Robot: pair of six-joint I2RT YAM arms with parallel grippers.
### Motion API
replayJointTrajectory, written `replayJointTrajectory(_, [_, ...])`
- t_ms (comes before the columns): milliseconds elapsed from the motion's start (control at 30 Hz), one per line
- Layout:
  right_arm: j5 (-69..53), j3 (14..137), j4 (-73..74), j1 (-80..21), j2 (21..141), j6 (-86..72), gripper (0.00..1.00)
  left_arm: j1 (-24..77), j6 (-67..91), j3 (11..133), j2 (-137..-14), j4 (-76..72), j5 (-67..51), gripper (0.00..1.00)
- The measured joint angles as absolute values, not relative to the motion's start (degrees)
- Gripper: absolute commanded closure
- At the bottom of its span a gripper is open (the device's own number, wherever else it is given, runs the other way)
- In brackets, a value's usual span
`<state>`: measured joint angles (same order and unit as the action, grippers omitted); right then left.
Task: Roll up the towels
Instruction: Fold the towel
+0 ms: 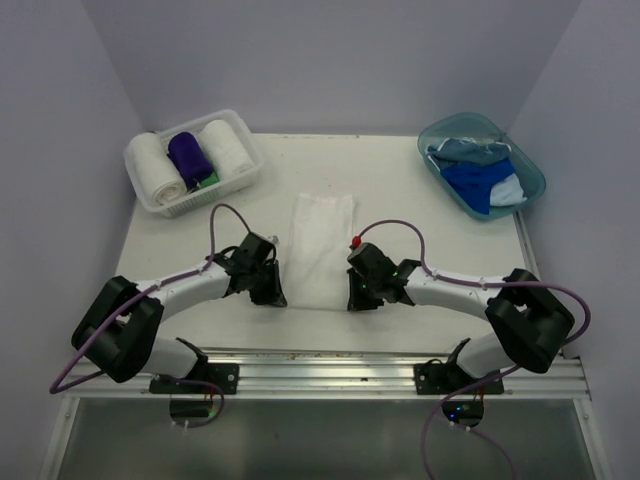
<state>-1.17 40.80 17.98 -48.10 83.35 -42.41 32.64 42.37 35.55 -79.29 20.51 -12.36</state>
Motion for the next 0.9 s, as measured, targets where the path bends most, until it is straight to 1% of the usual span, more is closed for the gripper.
replayJointTrajectory(33, [-1.1, 40.8, 18.0, -48.1, 83.4, -42.5, 0.98, 32.6, 42.4, 35.5, -79.3, 20.5, -12.5, 1.00])
replayJointTrajectory(67, [-1.1, 40.8, 17.9, -48.1, 83.4, -42.4, 1.00, 32.6, 42.4, 35.5, -79.3, 20.5, -12.7, 1.00])
replayJointTrajectory(333, [0.8, 40.8, 19.1, -48.2, 80.8, -42.7, 1.00, 32.6, 43.2, 36.1, -76.5, 22.1, -12.8, 1.00])
replayJointTrajectory(600, [6.5, 44.5, 22.5, -48.2, 78.0, -42.0, 1.00, 32.6, 47.5, 41.3, -75.1, 24.4, -12.0, 1.00])
replayJointTrajectory(733, [8.3, 47.7, 23.4, -47.0, 78.9, -40.4, 1.00, 31.6, 48.9, 44.4, -76.8, 25.4, -11.5, 1.00])
replayJointTrajectory(900, [9.4, 51.4, 23.5, -44.4, 81.9, -38.3, 1.00, 30.4, 49.1, 49.5, -81.9, 26.2, -11.1, 1.00])
